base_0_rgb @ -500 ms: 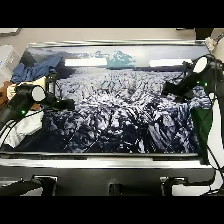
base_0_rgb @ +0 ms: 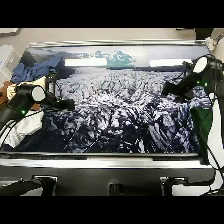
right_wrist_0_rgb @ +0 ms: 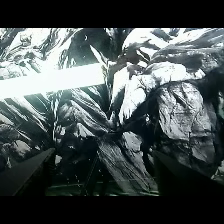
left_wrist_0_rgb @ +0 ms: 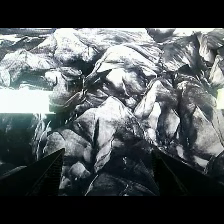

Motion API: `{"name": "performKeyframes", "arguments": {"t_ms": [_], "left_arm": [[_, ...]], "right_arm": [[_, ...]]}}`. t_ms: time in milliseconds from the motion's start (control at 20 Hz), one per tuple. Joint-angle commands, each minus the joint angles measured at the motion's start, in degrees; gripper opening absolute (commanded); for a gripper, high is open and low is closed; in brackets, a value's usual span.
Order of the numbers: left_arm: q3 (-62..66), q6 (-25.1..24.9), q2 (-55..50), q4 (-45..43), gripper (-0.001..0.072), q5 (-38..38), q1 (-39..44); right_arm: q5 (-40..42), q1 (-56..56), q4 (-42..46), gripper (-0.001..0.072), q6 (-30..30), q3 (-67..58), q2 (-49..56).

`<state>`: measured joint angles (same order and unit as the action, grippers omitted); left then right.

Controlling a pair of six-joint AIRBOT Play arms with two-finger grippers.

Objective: Fold the clothes and pants, and hang the long-sleeved shirts on hangers.

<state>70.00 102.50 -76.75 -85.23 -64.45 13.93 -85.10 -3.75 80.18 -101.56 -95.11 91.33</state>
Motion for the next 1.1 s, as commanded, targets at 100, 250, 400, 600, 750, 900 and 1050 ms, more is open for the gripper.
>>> {"name": "performKeyframes", "arguments": {"t_ms": [100,250,400,600,750,900,1050], "left_arm": [[-0.02,-0.02,0.04,-0.02,0.0597,0.00,-0.02],[-0.04,1.05,-0.04,0.20,0.0597,2.10,0.09],[-0.02,1.09,-0.20,0.31,0.0597,10.16,0.17],[3.48,-2.80,-0.24,-4.28,0.0605,14.12,-1.73],[13.38,-2.82,-1.81,-16.48,0.0605,2.47,-13.84],[17.25,-2.03,-4.63,-15.67,0.0604,-12.13,-31.45],[12.94,-1.97,-6.45,-8.52,0.0716,-15.15,-44.85]], "right_arm": [[0.61,0.07,-0.26,0.0683,-0.50,0.02,0.02],[4.94,0.07,-1.73,0.0683,-0.48,0.02,0.02],[5.14,0.07,-1.66,0.0683,-0.44,0.02,0.02],[5.14,0.07,-1.49,0.0683,0.00,0.02,0.04],[5.11,0.07,-1.25,0.0683,0.02,0.02,0.02],[5.16,0.07,-1.29,0.0678,-0.04,0.02,0.04],[3.34,0.07,-1.53,0.0676,-0.02,0.02,0.04]]}}
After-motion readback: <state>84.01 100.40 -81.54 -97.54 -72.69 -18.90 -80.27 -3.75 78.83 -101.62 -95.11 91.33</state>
